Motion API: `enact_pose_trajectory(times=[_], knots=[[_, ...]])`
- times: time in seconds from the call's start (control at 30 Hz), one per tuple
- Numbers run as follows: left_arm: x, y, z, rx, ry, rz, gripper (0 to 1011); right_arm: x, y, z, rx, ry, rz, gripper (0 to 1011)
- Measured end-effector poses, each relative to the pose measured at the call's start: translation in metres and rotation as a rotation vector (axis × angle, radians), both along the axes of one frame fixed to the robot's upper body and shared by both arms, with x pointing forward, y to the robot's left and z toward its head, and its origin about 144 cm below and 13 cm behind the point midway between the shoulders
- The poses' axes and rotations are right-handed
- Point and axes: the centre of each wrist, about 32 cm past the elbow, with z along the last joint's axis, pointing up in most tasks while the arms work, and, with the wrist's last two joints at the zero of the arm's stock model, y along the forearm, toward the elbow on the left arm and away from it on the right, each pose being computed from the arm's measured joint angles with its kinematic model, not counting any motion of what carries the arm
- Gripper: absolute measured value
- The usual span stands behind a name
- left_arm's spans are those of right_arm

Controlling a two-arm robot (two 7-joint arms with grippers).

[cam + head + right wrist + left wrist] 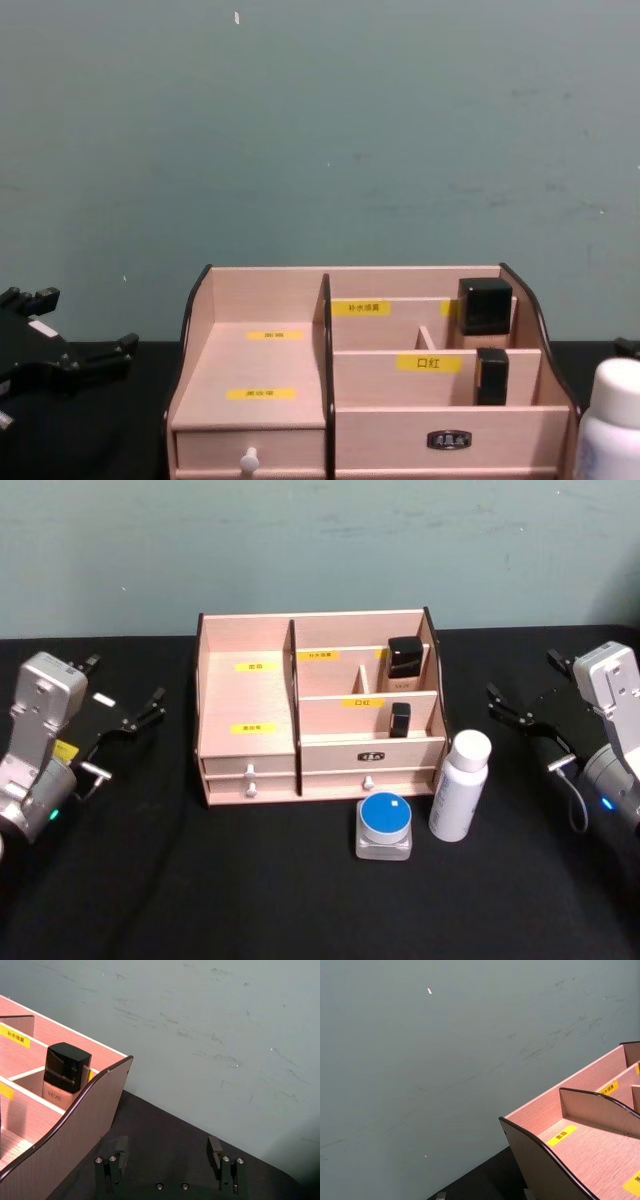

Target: Pick up the facial cleanser and watermelon frost from the table and place them into the tiered storage box.

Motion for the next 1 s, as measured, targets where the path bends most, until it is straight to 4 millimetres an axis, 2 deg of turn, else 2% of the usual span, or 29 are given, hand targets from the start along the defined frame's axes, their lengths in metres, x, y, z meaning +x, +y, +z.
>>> enact_pose_trajectory(times=[0.37,0.5,0.77,1.0], knots=[[0.000,0.000,0.000,0.000,0.000,0.000,1001,0.000,0.000,0.000,0.000,0.000,0.000,1000],[0.000,0.000,0.000,0.000,0.000,0.000,1001,0.000,-0.008,0.001,0.018,0.001,-0.008,1000],[0.000,0.000,0.000,0.000,0.000,0.000,1001,-0.012,-0.018,0.018,0.043,-0.039,0.014,1000],[0.000,0.000,0.000,0.000,0.000,0.000,1001,-0.034,-0.021,0.039,0.080,-0.056,0.065,1000]])
